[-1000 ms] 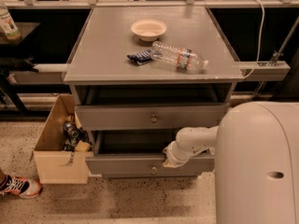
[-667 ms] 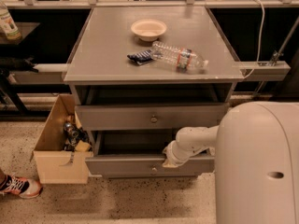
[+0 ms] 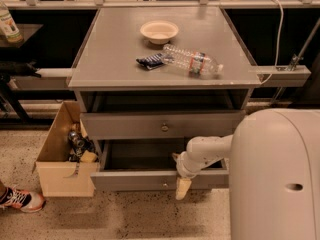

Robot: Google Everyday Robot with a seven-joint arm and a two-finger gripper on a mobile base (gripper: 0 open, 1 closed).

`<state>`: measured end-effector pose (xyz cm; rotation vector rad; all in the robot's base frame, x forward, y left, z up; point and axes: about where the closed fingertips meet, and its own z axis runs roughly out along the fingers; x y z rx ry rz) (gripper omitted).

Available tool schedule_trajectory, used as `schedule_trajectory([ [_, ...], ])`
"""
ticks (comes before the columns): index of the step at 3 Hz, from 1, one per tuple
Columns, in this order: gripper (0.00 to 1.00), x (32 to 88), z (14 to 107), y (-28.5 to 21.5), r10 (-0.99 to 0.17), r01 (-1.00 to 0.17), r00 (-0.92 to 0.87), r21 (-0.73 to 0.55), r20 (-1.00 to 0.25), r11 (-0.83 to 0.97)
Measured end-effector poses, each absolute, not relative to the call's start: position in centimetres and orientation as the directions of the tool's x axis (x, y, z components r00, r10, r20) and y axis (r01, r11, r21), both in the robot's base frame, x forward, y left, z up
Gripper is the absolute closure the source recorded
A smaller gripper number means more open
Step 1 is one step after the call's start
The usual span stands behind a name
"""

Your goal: Open middle drawer

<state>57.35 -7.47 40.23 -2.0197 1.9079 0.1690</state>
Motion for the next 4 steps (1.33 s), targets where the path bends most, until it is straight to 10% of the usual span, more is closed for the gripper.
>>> schedule_trajectory([
  [2, 0.00, 54.1, 40.5, -5.1, -0.911, -0.990, 0.121, -0.110, -0.395, -0.084],
  [4, 0.41, 50.9, 40.0, -3.8, -0.889, -0.993, 0.120, -0.043, -0.441, -0.113],
])
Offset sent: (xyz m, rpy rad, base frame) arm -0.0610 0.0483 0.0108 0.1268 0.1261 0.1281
